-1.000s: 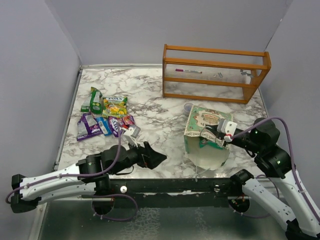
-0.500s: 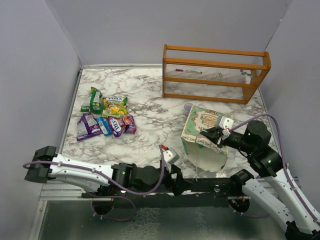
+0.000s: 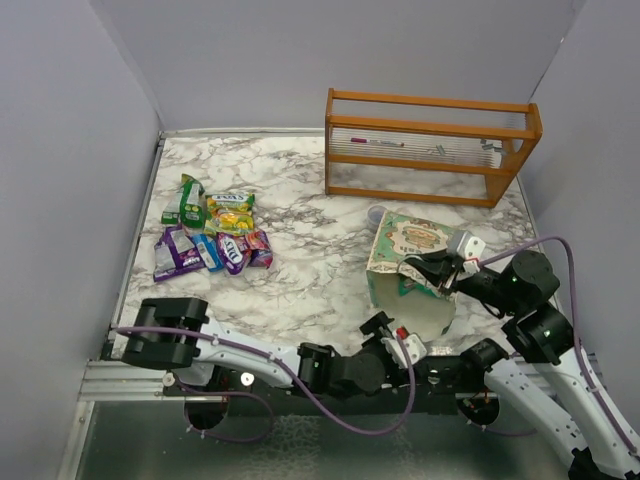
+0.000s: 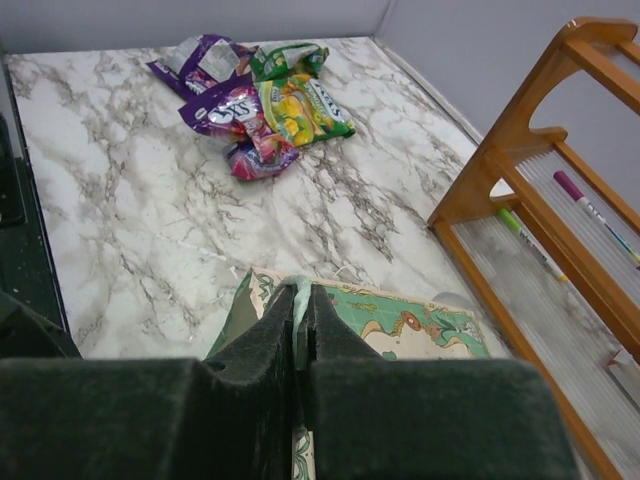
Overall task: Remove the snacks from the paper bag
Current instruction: Take out the snack from the paper bag.
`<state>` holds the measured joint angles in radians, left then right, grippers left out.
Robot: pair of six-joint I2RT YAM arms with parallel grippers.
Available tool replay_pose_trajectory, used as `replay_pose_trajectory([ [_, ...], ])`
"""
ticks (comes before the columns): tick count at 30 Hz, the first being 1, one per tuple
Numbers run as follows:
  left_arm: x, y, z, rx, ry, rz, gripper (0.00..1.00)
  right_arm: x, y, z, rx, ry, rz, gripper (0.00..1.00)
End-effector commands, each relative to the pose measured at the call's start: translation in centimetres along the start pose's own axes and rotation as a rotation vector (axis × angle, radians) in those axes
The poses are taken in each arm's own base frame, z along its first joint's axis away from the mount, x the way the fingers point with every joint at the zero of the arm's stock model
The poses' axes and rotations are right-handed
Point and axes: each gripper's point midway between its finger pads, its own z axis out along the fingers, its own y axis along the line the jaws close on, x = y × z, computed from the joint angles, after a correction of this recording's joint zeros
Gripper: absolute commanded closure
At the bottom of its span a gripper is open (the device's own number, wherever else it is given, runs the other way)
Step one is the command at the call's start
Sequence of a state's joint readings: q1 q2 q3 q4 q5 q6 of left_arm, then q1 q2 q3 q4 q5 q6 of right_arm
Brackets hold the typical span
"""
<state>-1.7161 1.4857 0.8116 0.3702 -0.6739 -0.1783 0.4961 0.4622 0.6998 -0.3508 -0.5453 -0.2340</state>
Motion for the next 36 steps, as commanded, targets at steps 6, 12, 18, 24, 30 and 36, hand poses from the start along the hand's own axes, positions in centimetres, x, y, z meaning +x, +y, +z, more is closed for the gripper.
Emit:
replay_pose_trajectory([
  [6,-1.6,4.5,4.5,-0.234,-0.096,0.224,0.23,-1.7,-0.4,0.5,0.004,-0.055,0.013,0.98],
  [12,-1.6,5.2,7.0,-0.261,-0.106,0.244,0.42,-1.4,-0.3,0.3,0.013,-0.070,0.005,0.98],
  [18,0.2,5.2,8.9,-0.278,-0.073,0.346,0.43,-1.7,-0.5,-0.3,0.057,-0.113,-0.014,0.98],
  [24,1.3,6.3,10.1,-0.307,-0.073,0.377,0.43,-2.5,-0.2,-0.6,0.036,-0.128,-0.030,0.98],
  [30,2.5,7.8,12.5,-0.322,-0.037,0.394,0.40,-4.4,1.2,-0.9,-0.042,-0.197,-0.069,0.98],
  [36,4.4,9.4,14.3,-0.320,0.024,0.423,0.35,-4.2,0.4,-0.7,-0.017,-0.145,-0.056,0.98],
])
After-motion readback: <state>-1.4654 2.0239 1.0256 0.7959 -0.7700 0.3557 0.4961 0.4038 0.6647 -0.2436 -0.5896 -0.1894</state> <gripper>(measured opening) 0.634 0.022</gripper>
